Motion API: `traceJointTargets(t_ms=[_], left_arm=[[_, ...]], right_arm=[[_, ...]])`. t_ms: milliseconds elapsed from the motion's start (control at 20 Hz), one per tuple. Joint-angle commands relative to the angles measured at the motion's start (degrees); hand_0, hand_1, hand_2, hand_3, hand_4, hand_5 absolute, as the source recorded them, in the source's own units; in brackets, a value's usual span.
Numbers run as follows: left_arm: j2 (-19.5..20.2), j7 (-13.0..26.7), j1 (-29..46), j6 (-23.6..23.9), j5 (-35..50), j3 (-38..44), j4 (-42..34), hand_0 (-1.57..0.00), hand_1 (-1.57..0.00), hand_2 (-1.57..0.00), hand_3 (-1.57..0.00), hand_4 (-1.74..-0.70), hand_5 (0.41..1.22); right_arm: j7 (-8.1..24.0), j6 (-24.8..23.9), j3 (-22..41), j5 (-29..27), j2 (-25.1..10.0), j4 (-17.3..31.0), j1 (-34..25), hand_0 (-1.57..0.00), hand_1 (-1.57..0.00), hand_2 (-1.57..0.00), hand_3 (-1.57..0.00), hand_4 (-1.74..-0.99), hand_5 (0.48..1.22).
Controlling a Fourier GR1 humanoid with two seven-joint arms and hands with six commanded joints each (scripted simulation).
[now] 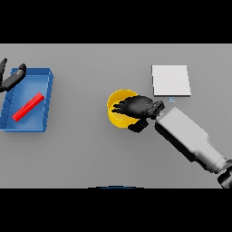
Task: Pick up the red beaker and tilt it to pour out 1 green nut into yellow bowl. Pick up the yellow bowl and place it on the metallic measuring scale.
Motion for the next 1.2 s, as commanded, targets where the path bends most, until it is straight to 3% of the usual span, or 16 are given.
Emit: traceJointTargets(t_ms=[0, 50, 100, 150, 250, 350, 500, 750, 900, 1150], left_arm=[[0.04, 0.07, 0.15, -0.24, 0.29, 0.19, 0.31, 0.0, 0.0, 0.0, 0.0, -0.71, 0.691], [-0.4, -0.48, 0.34, -0.19, 0.28, 0.07, 0.21, 0.0, 0.0, 0.0, 0.0, -0.72, 0.692], [-0.33, -0.27, 0.05, -0.26, 0.23, 0.15, 0.51, 0.0, 0.0, 0.0, 0.0, -0.72, 0.692], [-0.14, -0.32, -0.12, -0.44, 0.3, 0.32, 0.65, 0.0, 0.0, 0.0, 0.0, -0.72, 0.692], [-0.23, -0.91, 0.01, -0.1, 0.09, 0.29, 0.56, 0.0, 0.0, 0.0, 0.0, -0.72, 0.696], [-0.13, -0.63, 0.39, 0.11, 0.21, 0.14, -0.3, 0.0, 0.0, 0.0, 0.0, -0.73, 0.699], [0.04, -0.71, 0.18, -0.38, -0.21, -0.08, 0.49, 0.0, 0.0, 0.0, 0.0, -0.72, 0.695], [0.37, -0.76, 0.26, -0.64, -0.17, -0.17, -0.05, 0.0, 0.0, 0.0, 0.0, -0.72, 0.694], [0.37, -0.29, -0.19, -1.23, -0.02, -0.14, 0.14, 0.0, 0.0, 0.0, 0.0, -0.72, 0.696], [1.17, -0.08, 0.6, -1.21, 0.32, -0.09, -0.9, 0.0, 0.0, 0.0, 0.0, -0.72, 0.688]], right_arm=[[-0.59, -0.47, 0.24, 0.26, -0.35, 0.1, 0.61, -0.29, -0.24, -0.18, -0.17, -1.387, 0.873], [-0.33, -0.54, 0.59, 0.68, -0.25, -0.34, 0.86, -0.54, -0.47, -0.31, -0.26, -1.42, 0.943], [-2.0, -0.99, 0.74, 0.85, -0.84, 0.23, 0.39, -0.75, -0.69, -0.48, -0.35, -1.454, 0.999], [-1.48, -0.92, 0.62, 0.82, -0.73, 0.25, 0.41, -0.91, -0.87, -0.69, -0.46, -1.512, 1.043], [-1.85, -0.92, 0.49, 0.4, -0.74, -0.21, 0.56, -1.15, -1.12, -1.01, -0.72, -1.586, 1.107], [-1.69, -1.52, 0.92, 0.28, -1.06, -0.97, 0.95, -1.3, -1.28, -1.16, -0.94, -1.64, 1.148], [-2.53, -2.38, 1.2, 0.18, -1.87, -1.34, 0.8, -1.43, -1.42, -1.24, -1.18, -1.689, 1.184], [-2.11, -2.08, -0.23, -1.25, -2.02, -2.28, 0.45, -1.53, -1.52, -1.32, -1.31, -1.724, 1.209], [-1.62, -0.89, -2.17, -2.77, -3.04, -3.92, 0.31, -1.55, -1.55, -1.34, -1.33, -1.732, 1.215], [1.12, 2.07, -5.95, -4.72, -5.24, -8.96, -0.24, -1.56, -1.56, -1.43, -1.21, -1.738, 1.219]])
